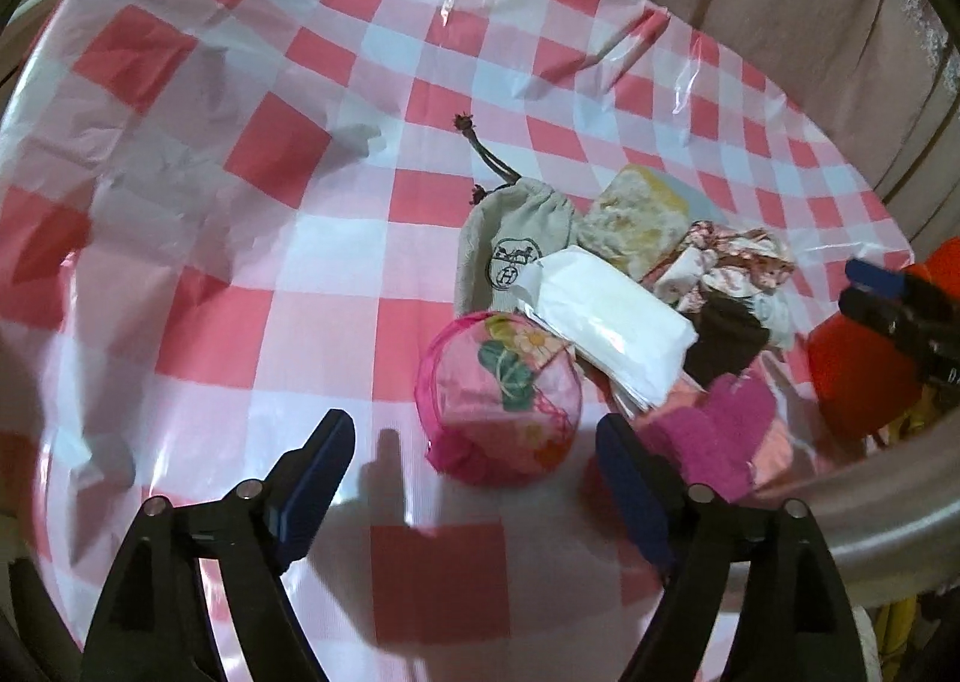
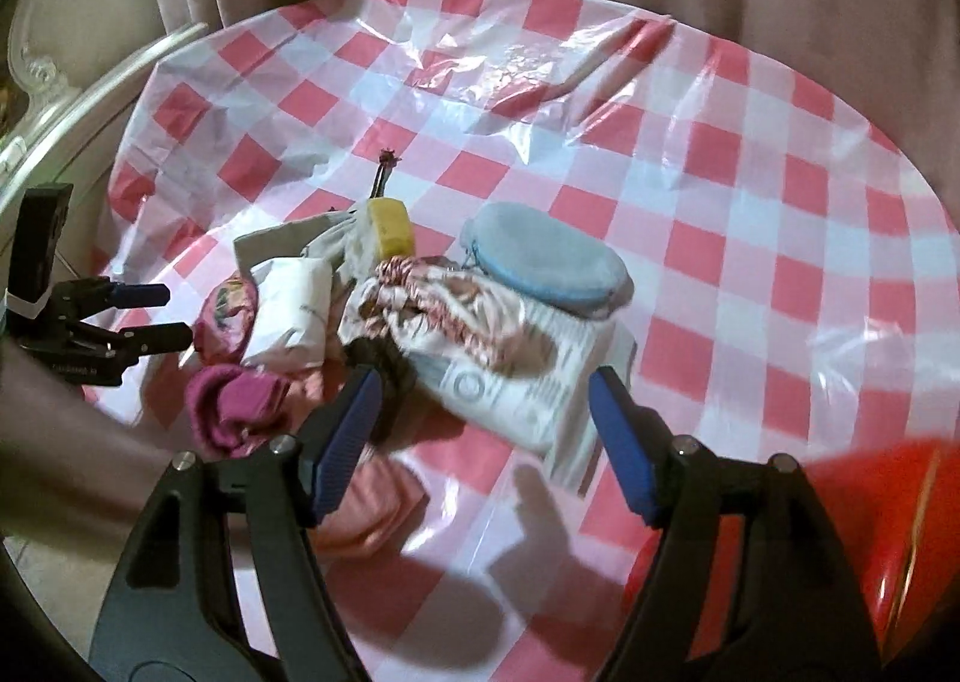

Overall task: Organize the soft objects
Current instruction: 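Move both tools back over the table toward the pink floral pouch and scarf, then grasp the pink floral pouch with the left tool while the right tool grasps the patterned scarf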

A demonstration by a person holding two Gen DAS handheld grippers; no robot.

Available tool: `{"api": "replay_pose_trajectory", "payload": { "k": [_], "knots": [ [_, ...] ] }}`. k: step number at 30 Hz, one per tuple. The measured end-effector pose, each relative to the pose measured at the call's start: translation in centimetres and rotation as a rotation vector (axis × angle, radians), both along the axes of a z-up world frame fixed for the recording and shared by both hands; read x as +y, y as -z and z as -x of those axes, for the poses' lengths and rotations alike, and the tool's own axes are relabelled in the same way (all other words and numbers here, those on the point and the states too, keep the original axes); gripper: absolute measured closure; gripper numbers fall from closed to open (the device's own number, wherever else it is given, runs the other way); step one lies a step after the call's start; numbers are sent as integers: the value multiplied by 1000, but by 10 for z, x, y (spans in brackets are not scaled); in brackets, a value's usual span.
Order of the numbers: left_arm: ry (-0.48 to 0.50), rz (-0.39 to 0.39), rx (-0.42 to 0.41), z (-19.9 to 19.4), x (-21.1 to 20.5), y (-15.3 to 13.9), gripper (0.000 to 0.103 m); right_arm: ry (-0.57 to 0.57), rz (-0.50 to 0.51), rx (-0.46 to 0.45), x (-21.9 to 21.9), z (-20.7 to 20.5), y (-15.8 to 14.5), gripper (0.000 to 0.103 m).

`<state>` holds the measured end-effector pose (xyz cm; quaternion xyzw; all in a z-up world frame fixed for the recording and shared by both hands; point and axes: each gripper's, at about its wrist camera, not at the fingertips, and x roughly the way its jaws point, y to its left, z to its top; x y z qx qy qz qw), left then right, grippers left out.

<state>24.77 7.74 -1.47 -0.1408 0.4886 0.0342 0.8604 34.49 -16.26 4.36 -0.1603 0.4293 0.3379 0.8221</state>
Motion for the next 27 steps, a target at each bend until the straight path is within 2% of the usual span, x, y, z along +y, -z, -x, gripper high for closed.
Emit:
{"api": "replay_pose_trajectory", "payload": {
  "k": [9, 20, 22, 23, 24, 25, 26, 27],
  "knots": [
    [55, -39, 31, -23, -15, 16, 19, -149, 94, -22, 45, -18, 20, 28],
    [80, -97, 54, -27, -20, 30, 21, -239, 123, 16, 75, -29, 45, 28],
    [94, -103, 55, -27, -22, 31, 31, -251, 122, 23, 78, -28, 49, 41],
    [100, -107, 53, -26, -24, 31, 32, -256, 123, 31, 78, -27, 51, 58],
    [103, -113, 50, -26, -25, 31, 34, -247, 125, 19, 78, -27, 51, 68],
    [107, -116, 47, -25, -25, 30, 34, -238, 122, 15, 76, -27, 51, 72],
    [107, -117, 43, -25, -26, 30, 34, -231, 111, 22, 74, -29, 50, 82],
    [106, -117, 41, -24, -26, 29, 34, -223, 99, 28, 71, -30, 49, 86]
  ]
}}
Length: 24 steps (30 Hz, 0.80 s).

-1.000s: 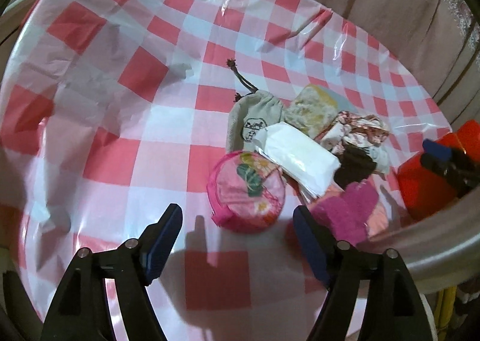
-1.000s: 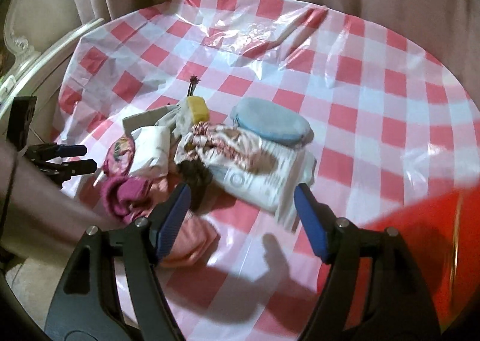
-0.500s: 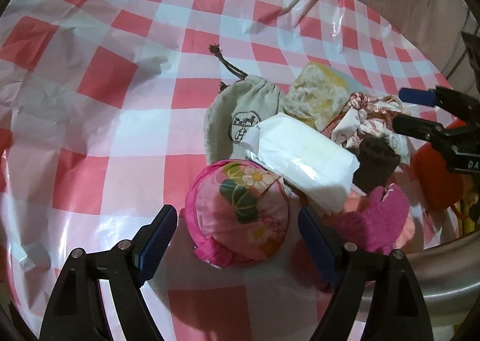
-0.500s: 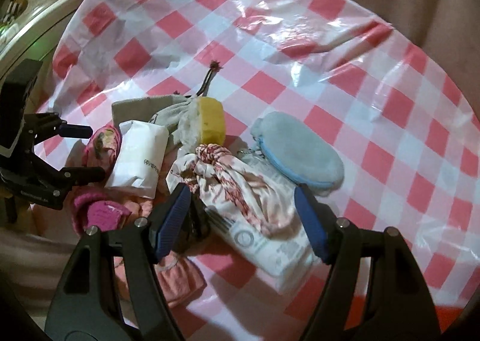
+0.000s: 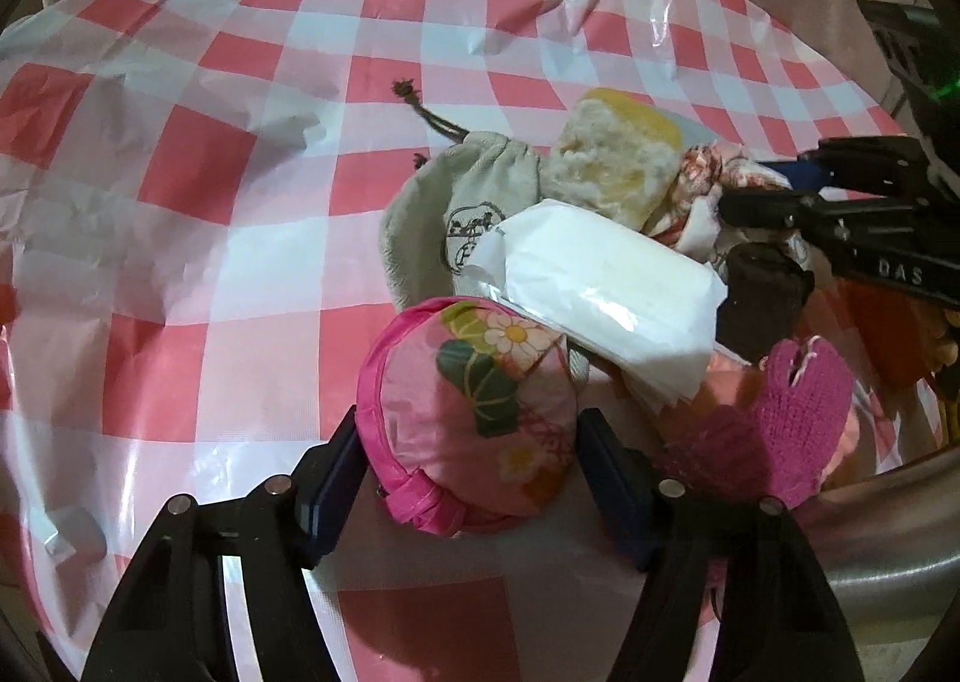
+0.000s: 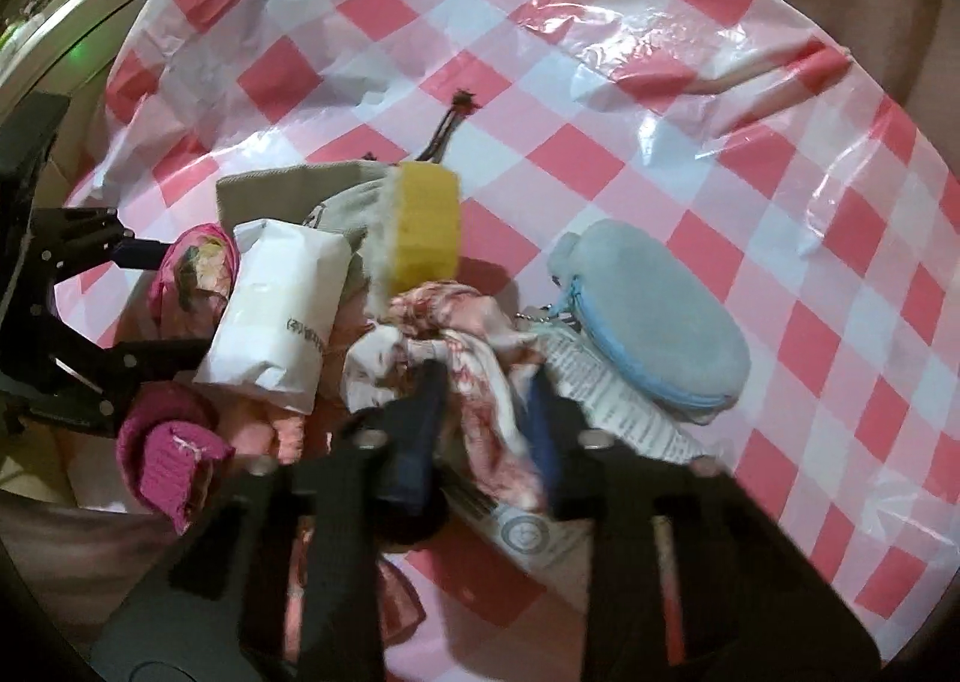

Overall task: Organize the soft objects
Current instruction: 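Grasp the pink floral pouch with the left tool while the right tool grasps the patterned scarf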

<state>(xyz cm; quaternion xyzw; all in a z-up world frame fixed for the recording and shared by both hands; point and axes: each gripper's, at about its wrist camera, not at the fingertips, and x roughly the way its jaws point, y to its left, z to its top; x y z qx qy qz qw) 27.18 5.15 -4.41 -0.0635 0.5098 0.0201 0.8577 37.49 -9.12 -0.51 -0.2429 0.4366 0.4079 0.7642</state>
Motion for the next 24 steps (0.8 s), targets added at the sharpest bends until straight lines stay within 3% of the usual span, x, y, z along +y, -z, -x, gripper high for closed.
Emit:
{"api": "replay_pose_trajectory", "payload": {
  "k": [14, 24],
  "knots": [
    [-75, 44, -55, 26, 10, -19, 35, 173, -145, -63, -49, 13, -44, 90],
    [-122, 84, -108, 52, 13, -41, 35, 306, -224, -87, -98, 53, -70, 90]
  ]
}}
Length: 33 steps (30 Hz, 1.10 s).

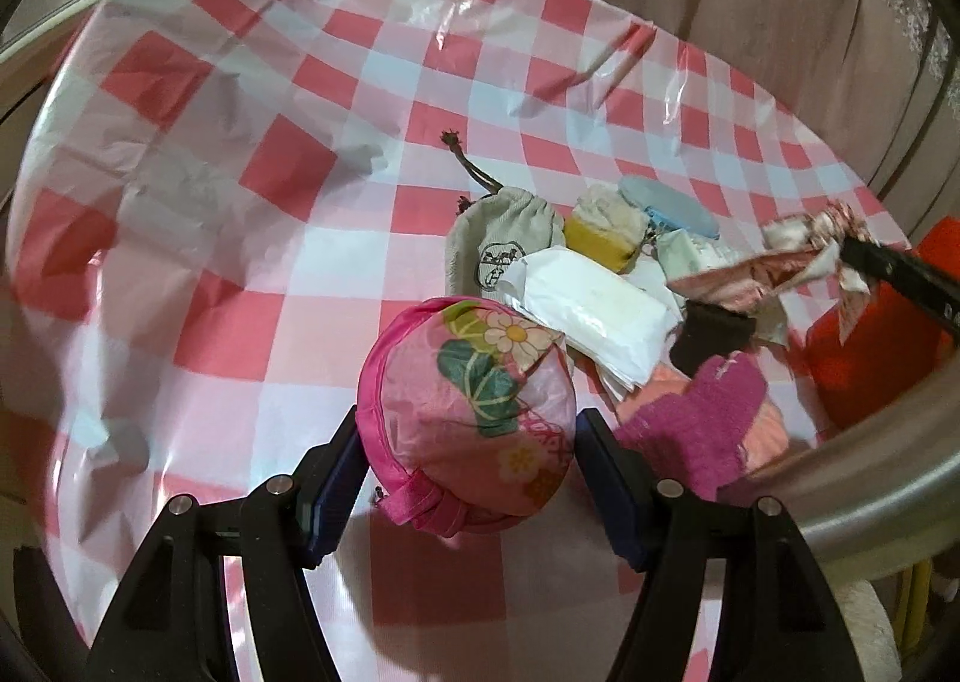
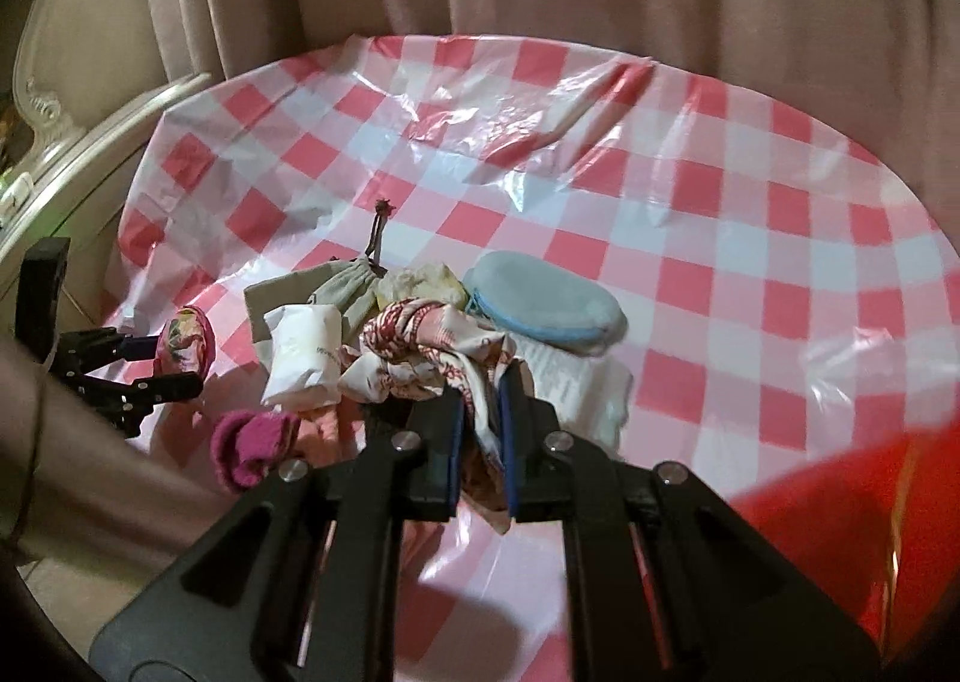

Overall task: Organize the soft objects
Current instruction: 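Grasp the pink floral pouch with the left tool while the right tool grasps the patterned scarf, then carry the pouch and scarf over the white box and open both tools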

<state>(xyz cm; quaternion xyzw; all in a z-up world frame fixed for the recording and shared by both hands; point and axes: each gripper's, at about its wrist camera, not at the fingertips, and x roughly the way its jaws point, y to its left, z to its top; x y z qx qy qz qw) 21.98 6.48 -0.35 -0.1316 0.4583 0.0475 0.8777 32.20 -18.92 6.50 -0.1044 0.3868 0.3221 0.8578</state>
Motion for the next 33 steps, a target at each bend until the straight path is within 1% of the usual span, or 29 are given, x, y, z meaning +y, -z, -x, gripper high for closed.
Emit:
{"api": "replay_pose_trajectory", "payload": {
  "k": [4, 9, 19, 23, 27, 33],
  "knots": [
    [-18, 24, -16, 19, 0, -6, 35, 41, -5, -4, -20, 22, -5, 90],
    [-37, 52, -43, 45, -3, -16, 35, 76, -20, 15, -43, 53, -7, 90],
    [-10, 81, -96, 99, -30, -43, 35, 118, -42, 40, -86, 120, -9, 90],
    [32, 95, -116, 117, -50, -54, 35, 144, -44, 43, -107, 139, -12, 90],
    [93, 104, -133, 129, -78, -64, 35, 179, -44, 40, -134, 159, -14, 90],
    [234, 110, -141, 135, -137, -74, 35, 255, -31, 44, -180, 180, -13, 90]
  ]
}}
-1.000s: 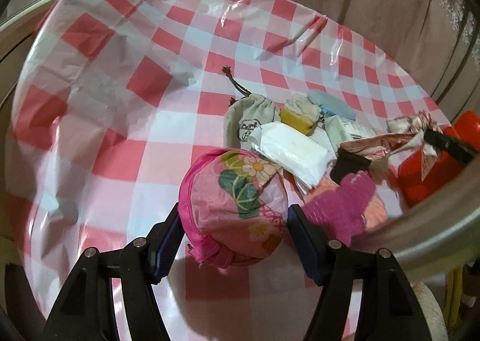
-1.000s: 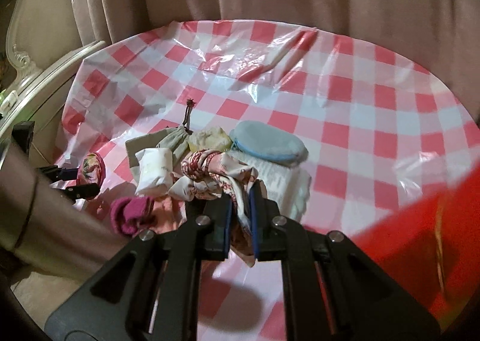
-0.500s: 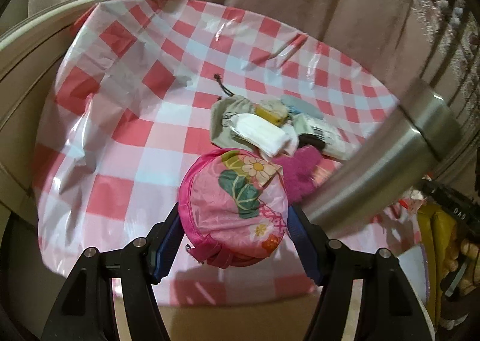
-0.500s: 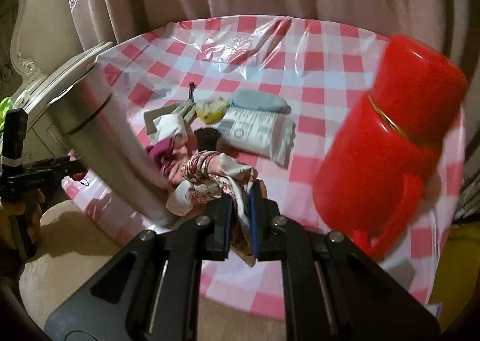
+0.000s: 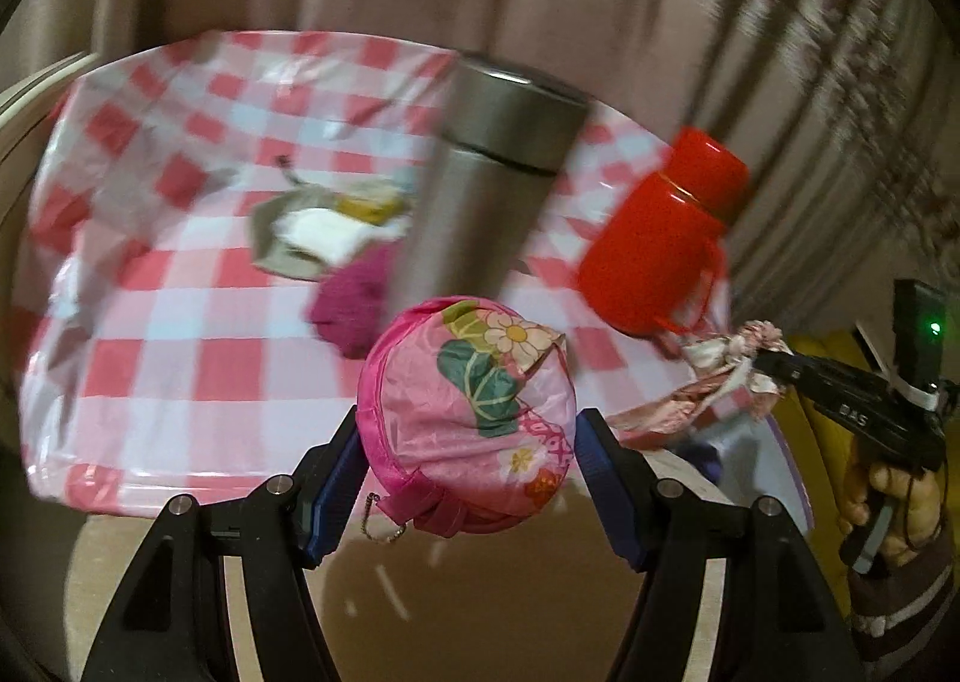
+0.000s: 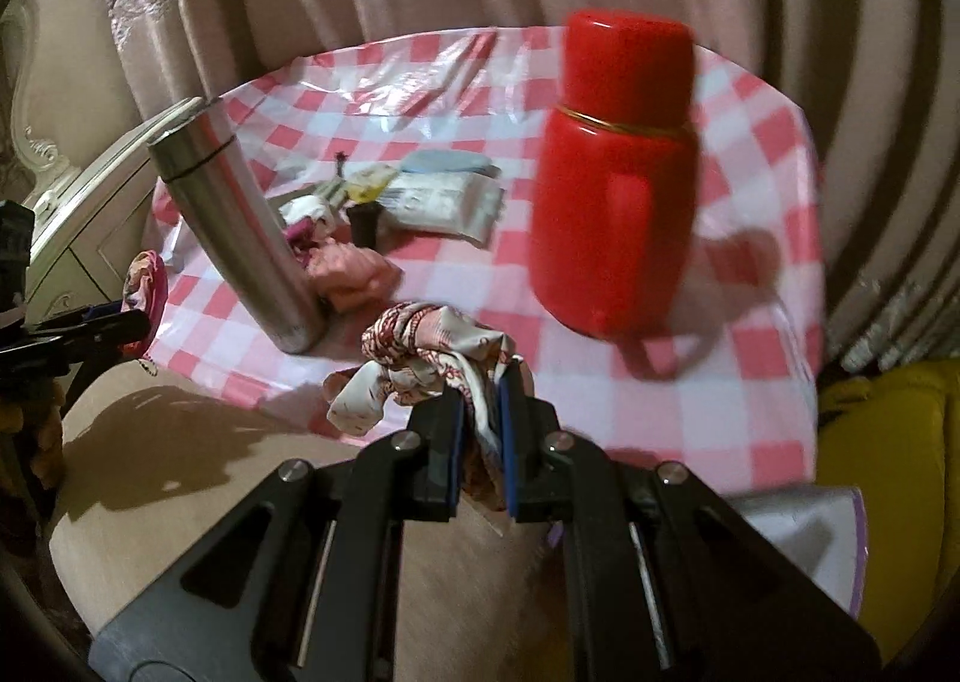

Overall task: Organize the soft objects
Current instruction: 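Carry the pouch and scarf over the white box and open both tools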

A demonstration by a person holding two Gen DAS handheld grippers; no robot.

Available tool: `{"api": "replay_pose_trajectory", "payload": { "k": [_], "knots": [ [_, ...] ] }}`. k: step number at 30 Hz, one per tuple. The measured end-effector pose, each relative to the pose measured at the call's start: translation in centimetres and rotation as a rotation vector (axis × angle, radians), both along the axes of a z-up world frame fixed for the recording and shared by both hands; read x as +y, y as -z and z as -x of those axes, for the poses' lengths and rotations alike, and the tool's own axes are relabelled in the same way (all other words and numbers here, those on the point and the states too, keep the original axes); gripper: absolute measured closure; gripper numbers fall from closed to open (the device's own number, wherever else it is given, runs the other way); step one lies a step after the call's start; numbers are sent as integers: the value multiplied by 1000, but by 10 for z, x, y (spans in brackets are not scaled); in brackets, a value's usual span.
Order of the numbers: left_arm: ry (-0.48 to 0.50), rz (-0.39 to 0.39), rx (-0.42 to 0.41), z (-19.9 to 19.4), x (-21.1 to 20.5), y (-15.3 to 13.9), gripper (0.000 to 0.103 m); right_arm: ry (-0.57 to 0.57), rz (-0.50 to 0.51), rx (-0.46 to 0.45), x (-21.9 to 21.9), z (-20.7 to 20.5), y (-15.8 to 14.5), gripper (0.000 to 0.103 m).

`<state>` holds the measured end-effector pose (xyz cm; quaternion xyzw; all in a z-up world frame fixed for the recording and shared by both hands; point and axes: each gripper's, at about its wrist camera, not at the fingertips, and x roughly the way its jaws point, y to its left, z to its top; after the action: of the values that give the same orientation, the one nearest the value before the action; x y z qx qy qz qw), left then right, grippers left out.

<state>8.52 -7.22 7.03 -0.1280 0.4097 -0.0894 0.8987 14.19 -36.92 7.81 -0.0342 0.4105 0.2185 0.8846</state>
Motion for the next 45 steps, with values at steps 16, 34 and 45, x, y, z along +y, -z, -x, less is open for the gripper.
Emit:
{"api": "replay_pose_trajectory", "payload": {
  "k": [16, 34, 45],
  "knots": [
    [371, -8, 17, 4, -158, -4, 35, 238, 32, 18, -119, 44, 5, 90],
    [663, 86, 114, 30, -247, 9, 22, 433, 57, 6, -190, 65, -1, 32],
    [580, 72, 74, 29, -215, 0, 22, 354, 64, 1, -163, 62, -1, 32]
  ]
}}
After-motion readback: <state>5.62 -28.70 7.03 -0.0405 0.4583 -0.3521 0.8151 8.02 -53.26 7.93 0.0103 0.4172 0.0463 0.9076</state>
